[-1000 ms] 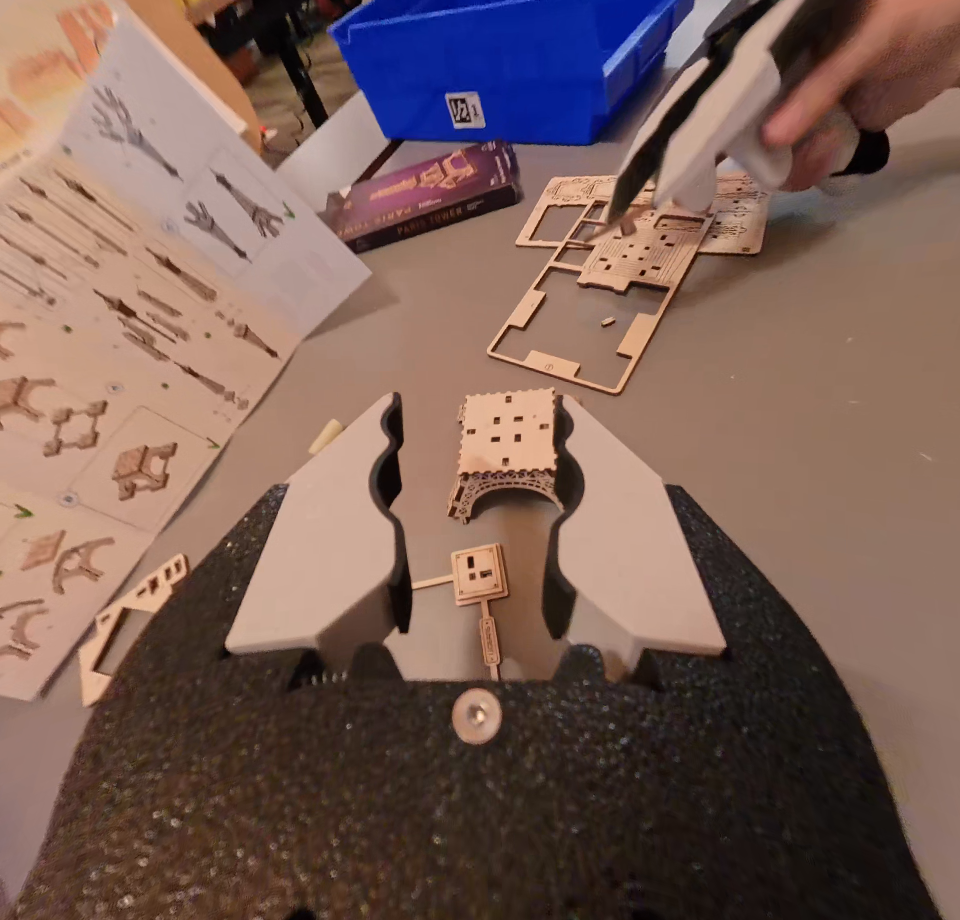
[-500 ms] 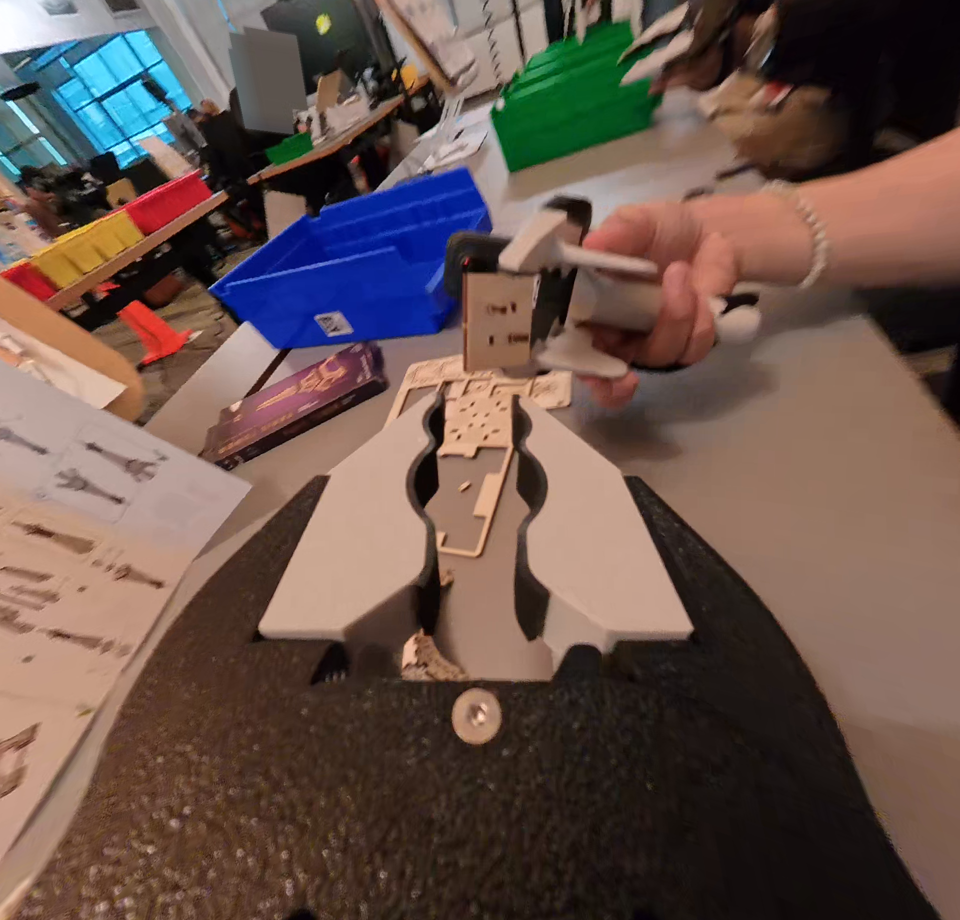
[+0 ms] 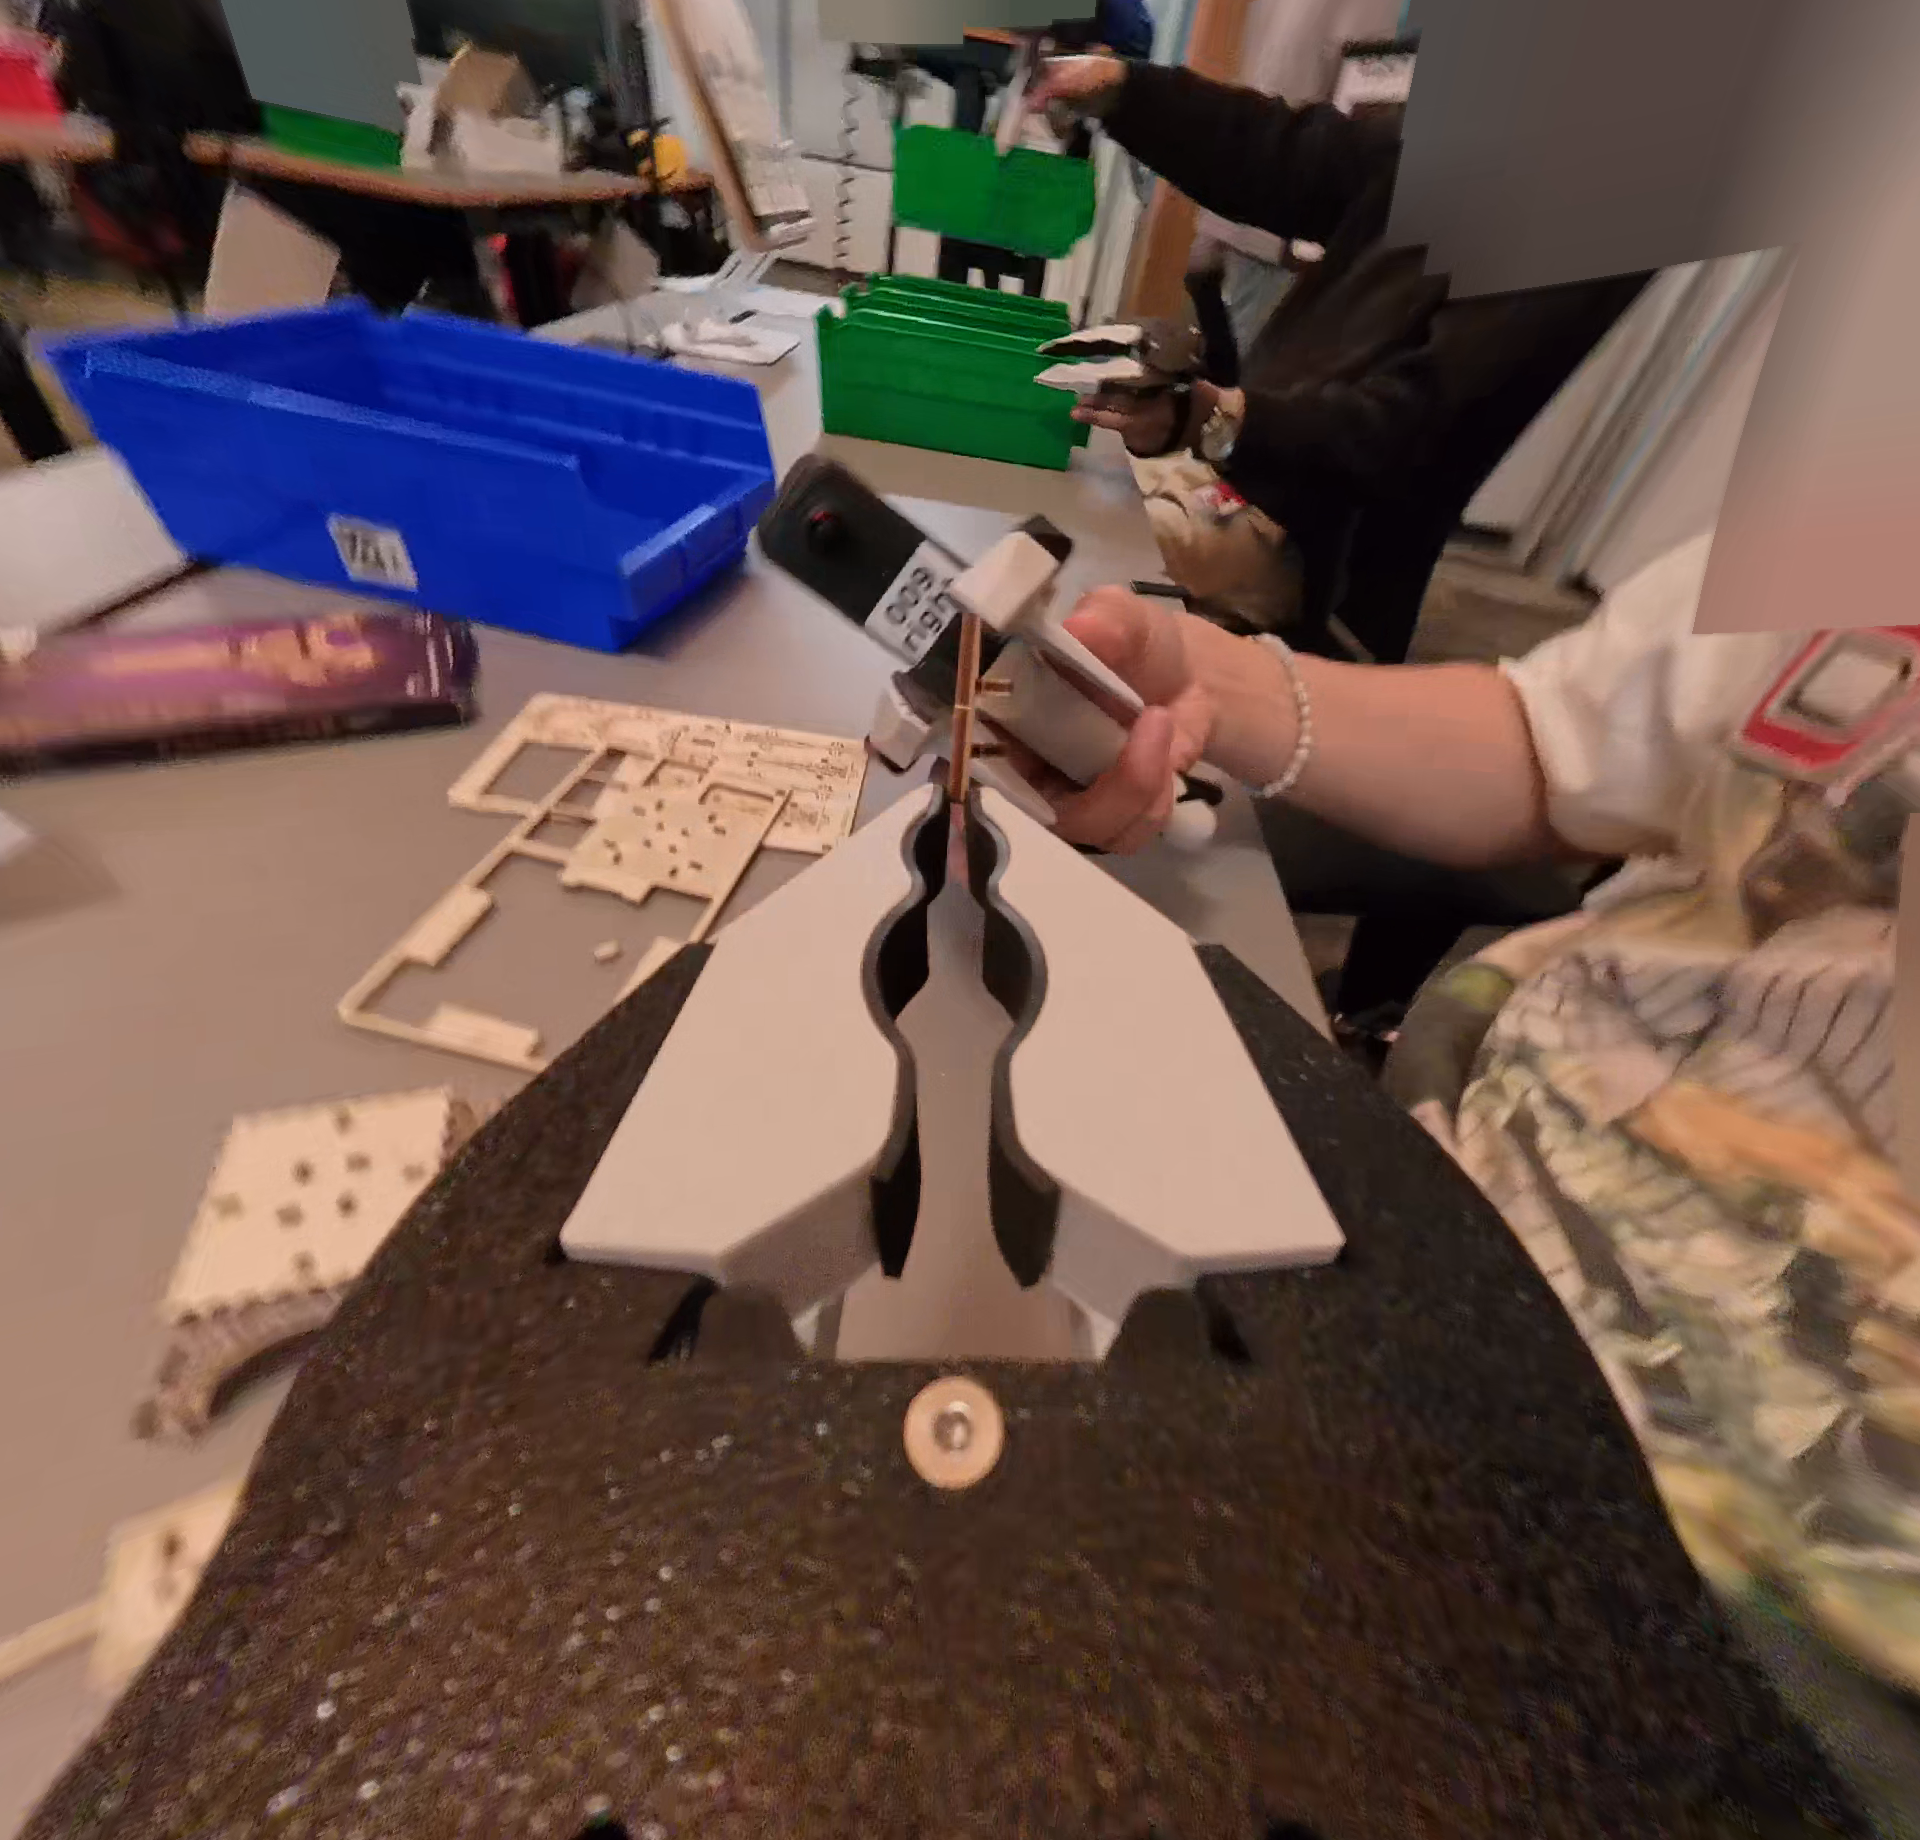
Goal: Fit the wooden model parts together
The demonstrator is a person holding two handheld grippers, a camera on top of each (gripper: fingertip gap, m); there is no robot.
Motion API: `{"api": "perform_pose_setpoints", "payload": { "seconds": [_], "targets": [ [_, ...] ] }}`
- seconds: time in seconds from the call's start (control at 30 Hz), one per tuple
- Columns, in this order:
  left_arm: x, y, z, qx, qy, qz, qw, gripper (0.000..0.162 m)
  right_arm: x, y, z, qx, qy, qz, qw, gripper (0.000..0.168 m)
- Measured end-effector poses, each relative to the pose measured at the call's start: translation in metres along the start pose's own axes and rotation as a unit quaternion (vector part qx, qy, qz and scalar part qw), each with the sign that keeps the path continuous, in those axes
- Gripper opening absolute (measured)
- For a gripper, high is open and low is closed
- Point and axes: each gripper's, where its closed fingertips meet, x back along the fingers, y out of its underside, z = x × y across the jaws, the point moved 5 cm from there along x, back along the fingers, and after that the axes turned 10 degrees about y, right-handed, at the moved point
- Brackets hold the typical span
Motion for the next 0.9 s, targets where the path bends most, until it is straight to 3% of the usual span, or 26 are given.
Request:
{"api": "perform_pose_setpoints", "payload": {
  "seconds": [0.03, 0.07, 0.13, 0.17, 0.23, 0.3, 0.4, 0.6, 0.73, 0.8, 0.9],
  "targets": [
    [0.002, 0.003, -0.002, 0.046, -0.015, 0.007, 0.999, 0.000, 0.002, 0.001, 0.003, 0.032, 0.025, -0.008, 0.999, 0.020],
    [0.006, 0.008, -0.007, 0.107, -0.036, 0.010, 0.994, 0.000, 0.005, 0.000, 0.008, 0.081, 0.066, -0.014, 0.994, 0.021],
    [0.012, 0.025, -0.009, 0.237, -0.042, 0.008, 0.971, 0.000, 0.010, 0.001, 0.014, 0.226, 0.148, -0.033, 0.962, 0.039],
    [0.014, 0.035, -0.008, 0.288, -0.036, -0.001, 0.957, 0.000, 0.012, 0.001, 0.017, 0.310, 0.190, -0.048, 0.931, 0.037],
    [0.018, 0.057, -0.007, 0.344, -0.041, -0.029, 0.938, 0.000, 0.013, 0.003, 0.026, 0.479, 0.262, -0.091, 0.833, 0.043],
    [0.022, 0.078, -0.007, 0.376, -0.048, -0.078, 0.922, 0.000, 0.009, 0.010, 0.032, 0.592, 0.277, -0.140, 0.743, 0.051],
    [0.026, 0.097, -0.014, 0.402, -0.060, -0.120, 0.906, 0.000, -0.001, 0.019, 0.042, 0.658, 0.262, -0.199, 0.677, 0.047],
    [0.028, 0.113, -0.028, 0.412, -0.091, -0.170, 0.891, 0.006, -0.007, 0.029, 0.066, 0.673, 0.247, -0.274, 0.642, 0.043],
    [0.031, 0.110, -0.034, 0.379, -0.119, -0.196, 0.897, 0.010, -0.005, 0.031, 0.074, 0.655, 0.258, -0.287, 0.650, 0.039],
    [0.035, 0.106, -0.034, 0.343, -0.137, -0.220, 0.903, 0.023, -0.001, 0.021, 0.075, 0.647, 0.288, -0.271, 0.652, 0.035],
    [0.046, 0.096, -0.038, 0.258, -0.183, -0.246, 0.916, 0.025, 0.010, 0.001, 0.075, 0.630, 0.332, -0.245, 0.658, 0.025]
  ]
}}
